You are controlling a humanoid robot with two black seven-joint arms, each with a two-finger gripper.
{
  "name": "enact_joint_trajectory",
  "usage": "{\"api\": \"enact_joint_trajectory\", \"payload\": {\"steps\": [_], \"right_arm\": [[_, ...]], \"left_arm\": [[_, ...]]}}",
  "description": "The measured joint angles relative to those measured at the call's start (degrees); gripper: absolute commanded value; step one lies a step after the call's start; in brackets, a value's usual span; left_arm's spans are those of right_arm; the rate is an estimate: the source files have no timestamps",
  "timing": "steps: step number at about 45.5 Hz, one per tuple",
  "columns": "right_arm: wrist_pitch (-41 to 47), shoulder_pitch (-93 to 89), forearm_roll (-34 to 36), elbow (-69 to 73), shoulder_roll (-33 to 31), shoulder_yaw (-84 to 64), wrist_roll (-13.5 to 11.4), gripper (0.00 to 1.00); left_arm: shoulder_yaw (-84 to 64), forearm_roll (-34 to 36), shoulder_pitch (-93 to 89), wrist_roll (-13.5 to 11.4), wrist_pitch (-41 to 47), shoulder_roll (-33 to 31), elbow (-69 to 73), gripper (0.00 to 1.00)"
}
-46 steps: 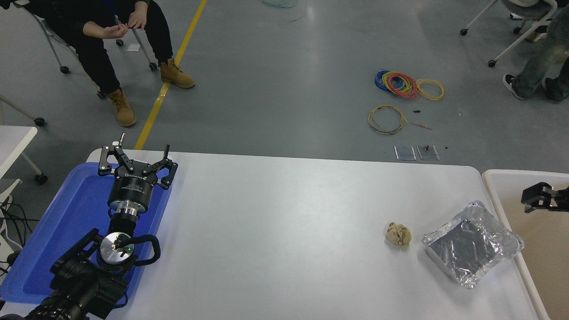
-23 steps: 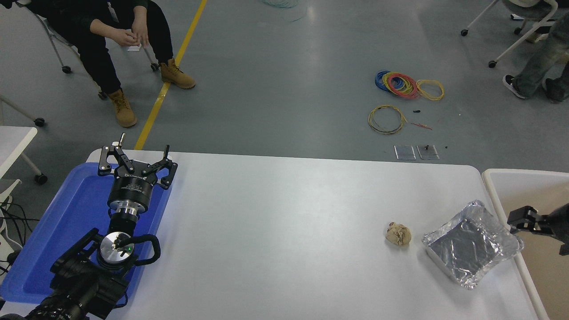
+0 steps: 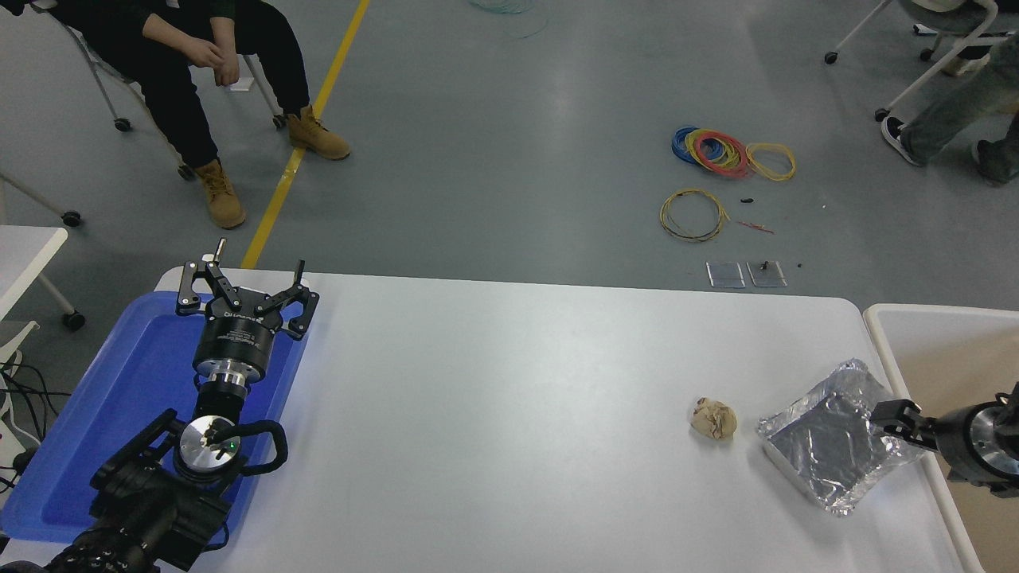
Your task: Pick up foil plate and place in dustbin
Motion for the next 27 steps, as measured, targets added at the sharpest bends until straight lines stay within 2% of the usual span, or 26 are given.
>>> {"api": "enact_joint_trajectory", "payload": {"steps": [16,27], "right_arm": [[-5.92,-5.26,3.44,-2.49,1.34,3.95,-0.7,0.99],[-9.68,-9.24,3.39,-4.51,3.19,7.11,-0.75,0.95]], "left_arm": [[0.0,0.0,0.0,0.0,0.0,-0.01,0.0,1.0],[0.0,0.0,0.0,0.0,-0.03,0.0,0.0,1.0]]}}
